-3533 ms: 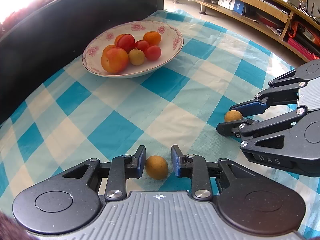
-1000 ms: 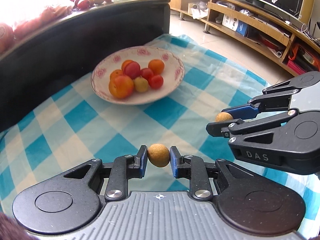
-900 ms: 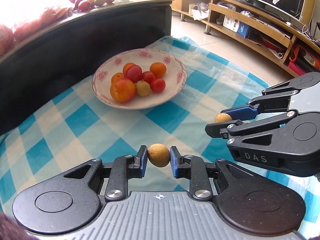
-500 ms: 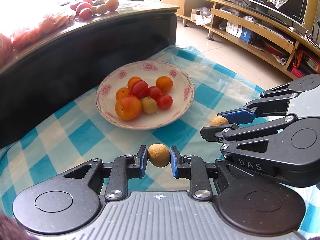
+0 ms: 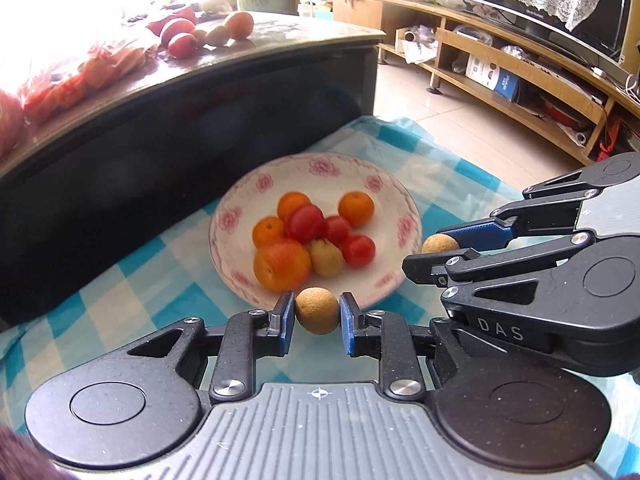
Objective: Organize fruits
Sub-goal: 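Lower both held brown fruits over the floral bowl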
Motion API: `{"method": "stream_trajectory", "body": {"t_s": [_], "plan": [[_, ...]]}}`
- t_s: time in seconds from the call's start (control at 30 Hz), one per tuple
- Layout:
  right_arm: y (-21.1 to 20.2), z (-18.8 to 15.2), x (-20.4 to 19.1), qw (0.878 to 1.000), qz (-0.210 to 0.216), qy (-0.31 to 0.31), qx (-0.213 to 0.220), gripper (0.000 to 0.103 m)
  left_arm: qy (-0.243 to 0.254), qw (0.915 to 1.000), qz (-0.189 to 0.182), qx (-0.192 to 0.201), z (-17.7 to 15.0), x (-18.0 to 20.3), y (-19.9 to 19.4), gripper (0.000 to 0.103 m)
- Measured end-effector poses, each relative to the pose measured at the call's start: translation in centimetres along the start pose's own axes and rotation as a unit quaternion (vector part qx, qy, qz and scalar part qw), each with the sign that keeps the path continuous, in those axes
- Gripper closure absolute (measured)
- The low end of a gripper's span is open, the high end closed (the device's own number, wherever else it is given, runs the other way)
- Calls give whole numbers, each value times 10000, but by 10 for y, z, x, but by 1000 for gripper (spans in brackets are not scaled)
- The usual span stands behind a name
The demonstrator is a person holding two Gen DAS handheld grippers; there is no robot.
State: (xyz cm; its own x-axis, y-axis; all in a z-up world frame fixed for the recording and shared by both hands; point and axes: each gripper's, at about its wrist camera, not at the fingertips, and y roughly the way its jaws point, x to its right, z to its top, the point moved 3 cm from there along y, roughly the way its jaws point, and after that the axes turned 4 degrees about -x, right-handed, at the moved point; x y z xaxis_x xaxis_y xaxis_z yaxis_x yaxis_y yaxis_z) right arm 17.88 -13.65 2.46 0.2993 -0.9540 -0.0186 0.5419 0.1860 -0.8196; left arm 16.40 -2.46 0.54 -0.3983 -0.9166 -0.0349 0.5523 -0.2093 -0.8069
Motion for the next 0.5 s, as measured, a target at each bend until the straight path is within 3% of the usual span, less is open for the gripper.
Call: {"method": "stream_trajectory", "body": {"t_s": [0.5], "plan": [[36, 38, 22, 9998, 112, 192, -19, 73, -107, 9999, 73, -12, 35, -19, 34, 73]]}}
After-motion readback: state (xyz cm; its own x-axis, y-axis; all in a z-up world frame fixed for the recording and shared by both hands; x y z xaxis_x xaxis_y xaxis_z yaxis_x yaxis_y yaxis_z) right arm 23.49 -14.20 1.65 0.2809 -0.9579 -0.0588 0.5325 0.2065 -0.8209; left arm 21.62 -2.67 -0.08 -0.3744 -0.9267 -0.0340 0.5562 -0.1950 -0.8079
